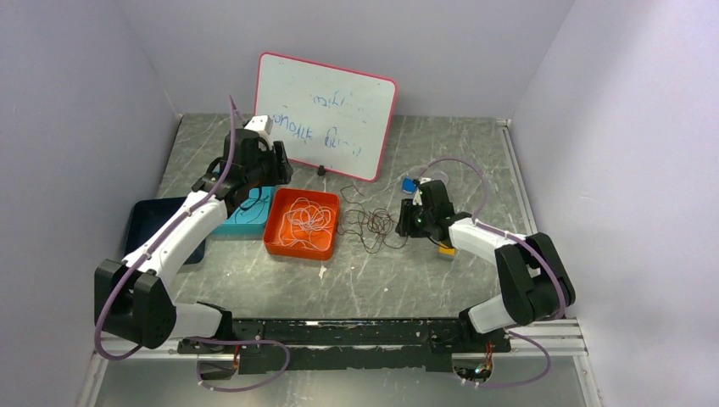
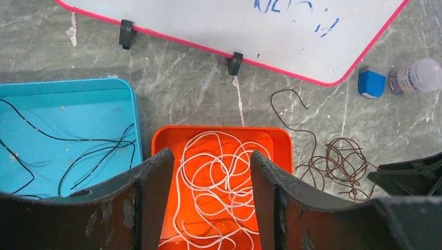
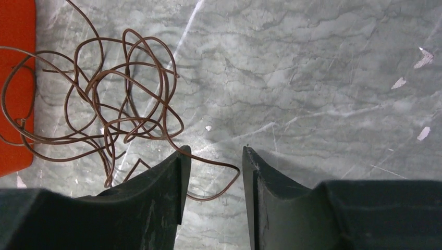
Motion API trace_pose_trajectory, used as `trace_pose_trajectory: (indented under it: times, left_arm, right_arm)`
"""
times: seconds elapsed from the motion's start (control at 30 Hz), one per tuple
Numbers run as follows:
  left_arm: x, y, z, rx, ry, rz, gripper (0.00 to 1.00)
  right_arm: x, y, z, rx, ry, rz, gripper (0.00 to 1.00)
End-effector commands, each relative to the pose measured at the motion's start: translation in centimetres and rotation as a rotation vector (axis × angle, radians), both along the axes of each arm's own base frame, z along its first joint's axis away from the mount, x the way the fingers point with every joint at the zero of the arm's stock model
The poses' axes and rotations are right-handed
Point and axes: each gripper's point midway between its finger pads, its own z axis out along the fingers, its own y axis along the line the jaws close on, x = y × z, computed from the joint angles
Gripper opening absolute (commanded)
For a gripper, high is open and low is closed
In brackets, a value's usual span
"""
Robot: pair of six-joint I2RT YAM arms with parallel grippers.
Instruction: Untangle the cables
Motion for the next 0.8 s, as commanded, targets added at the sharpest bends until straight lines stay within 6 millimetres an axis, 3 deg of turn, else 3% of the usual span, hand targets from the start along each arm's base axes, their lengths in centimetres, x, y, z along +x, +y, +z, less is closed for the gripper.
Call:
trace_pose_trajectory:
  times: [0.0, 0.23, 0.37, 0.53, 0.77]
  left_arm:
    - [0.0, -0.3, 1.2, -0.019, -0.041, -0.001, 0.61]
    - [0.2, -0.1, 1.8, -0.011, -0.057, 0.005, 0.63]
    - [0.2, -0.4, 2.9, -0.036, -0.086, -0.001, 0.64]
    - [0.8, -1.5, 3.4, -0.061, -0.093, -0.031, 0.64]
    - [1.5, -7.1, 4.3, -0.091, -0.119, -0.16, 0.65]
  right_arm:
    - [1.3, 0.6, 0.6, 0.024, -0.083, 0.002, 0.41]
    - [1.9, 1.0, 2.4, 0.044, -0.151, 0.024, 0.11]
    - [2.3, 0.9, 4.0, 0.049, -0.19, 0.019, 0.0]
    - [2.5, 0.5, 6.7, 0.039, -0.248, 0.014, 0.0]
    - [2.5, 0.2, 11.2, 0.03, -0.327, 0.041, 0.0]
